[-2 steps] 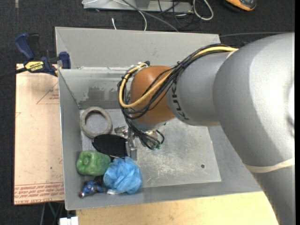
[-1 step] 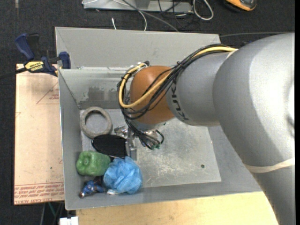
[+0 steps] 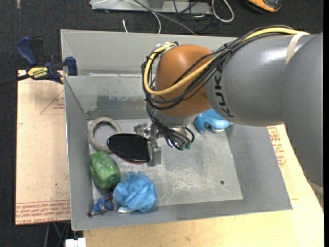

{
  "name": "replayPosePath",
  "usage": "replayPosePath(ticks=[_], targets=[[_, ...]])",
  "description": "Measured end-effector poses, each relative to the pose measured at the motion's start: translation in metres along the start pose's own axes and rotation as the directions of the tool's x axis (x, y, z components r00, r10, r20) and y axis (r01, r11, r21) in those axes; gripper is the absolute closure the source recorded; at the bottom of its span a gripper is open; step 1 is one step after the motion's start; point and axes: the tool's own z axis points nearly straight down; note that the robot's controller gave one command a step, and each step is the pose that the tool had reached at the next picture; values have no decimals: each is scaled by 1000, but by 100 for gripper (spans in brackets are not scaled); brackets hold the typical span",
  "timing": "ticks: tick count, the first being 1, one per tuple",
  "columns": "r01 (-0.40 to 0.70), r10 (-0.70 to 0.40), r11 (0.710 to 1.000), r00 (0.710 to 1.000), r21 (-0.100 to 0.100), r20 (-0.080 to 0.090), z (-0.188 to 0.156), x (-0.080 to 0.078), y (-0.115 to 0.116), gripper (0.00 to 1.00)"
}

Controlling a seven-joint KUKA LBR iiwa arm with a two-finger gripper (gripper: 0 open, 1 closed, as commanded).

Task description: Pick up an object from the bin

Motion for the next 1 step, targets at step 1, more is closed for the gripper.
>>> replayPosePath(ticks=[1], targets=[[4,-4,1000,1000,-1,1,78,-6,-1,0]])
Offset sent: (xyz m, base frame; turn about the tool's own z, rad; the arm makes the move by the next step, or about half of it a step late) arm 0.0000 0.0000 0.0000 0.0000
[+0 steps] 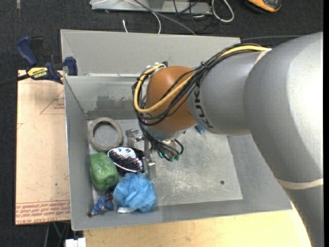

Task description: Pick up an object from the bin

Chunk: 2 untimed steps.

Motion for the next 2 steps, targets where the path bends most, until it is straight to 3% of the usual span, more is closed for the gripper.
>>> replayPosePath(ticks=[1,2], targets=[[2,-2,1000,1000,0,-7,21,1,0,100],[2,-2,1000,1000,0,-7,21,1,0,100]])
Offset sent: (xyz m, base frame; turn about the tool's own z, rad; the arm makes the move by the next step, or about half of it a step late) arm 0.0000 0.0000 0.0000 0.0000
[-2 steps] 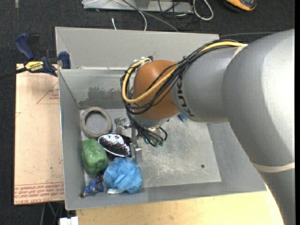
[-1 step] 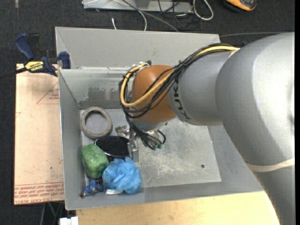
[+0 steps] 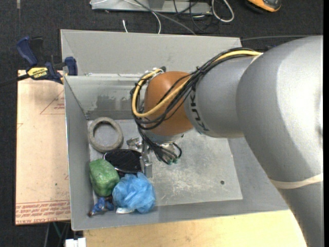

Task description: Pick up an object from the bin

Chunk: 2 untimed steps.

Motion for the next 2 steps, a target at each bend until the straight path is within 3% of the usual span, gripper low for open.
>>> replayPosePath(ticks=[1,2], targets=[[38,-38,999,999,0,7,-88,-5,5,100],[48,-48,999,999,-2,-9,-168,2,-2,100]])
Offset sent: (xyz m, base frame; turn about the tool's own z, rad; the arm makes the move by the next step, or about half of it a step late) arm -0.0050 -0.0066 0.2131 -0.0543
